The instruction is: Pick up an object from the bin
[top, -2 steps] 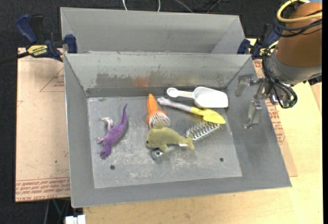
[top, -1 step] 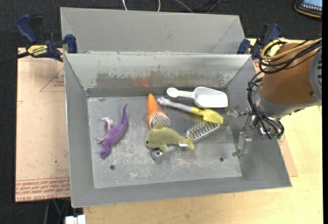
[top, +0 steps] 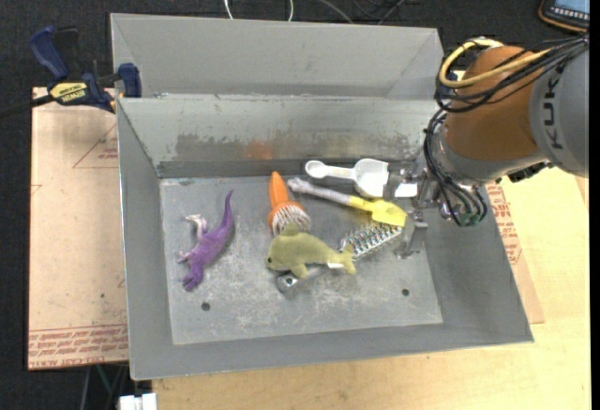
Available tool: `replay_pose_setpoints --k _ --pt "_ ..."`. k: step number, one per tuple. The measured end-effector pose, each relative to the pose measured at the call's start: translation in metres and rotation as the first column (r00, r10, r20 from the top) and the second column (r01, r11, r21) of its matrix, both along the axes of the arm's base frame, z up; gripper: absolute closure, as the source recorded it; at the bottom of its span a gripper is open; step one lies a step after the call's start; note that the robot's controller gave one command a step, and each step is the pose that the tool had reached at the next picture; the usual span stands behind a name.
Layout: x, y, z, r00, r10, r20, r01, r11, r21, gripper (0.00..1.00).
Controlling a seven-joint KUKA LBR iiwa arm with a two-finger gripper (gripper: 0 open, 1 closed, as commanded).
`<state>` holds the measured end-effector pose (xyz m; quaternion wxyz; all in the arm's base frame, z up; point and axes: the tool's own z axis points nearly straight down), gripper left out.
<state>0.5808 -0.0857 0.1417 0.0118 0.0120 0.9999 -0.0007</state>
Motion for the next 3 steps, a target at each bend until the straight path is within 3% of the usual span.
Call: replay_pose_setpoints --k 1,2,3 --pt "-0.021 -0.043 -0.049 0.999 0.03 -0.021 -0.03 1.0 0.0 0.0" --pt "0.011 0.043 -0.025 0.996 -0.086 0.008 0.086 0.996 0.01 0.0" --pt "-0.062 -0.046 -0.067 0.998 -0.058 -0.015 0.058 0.998 -0.001 0.0"
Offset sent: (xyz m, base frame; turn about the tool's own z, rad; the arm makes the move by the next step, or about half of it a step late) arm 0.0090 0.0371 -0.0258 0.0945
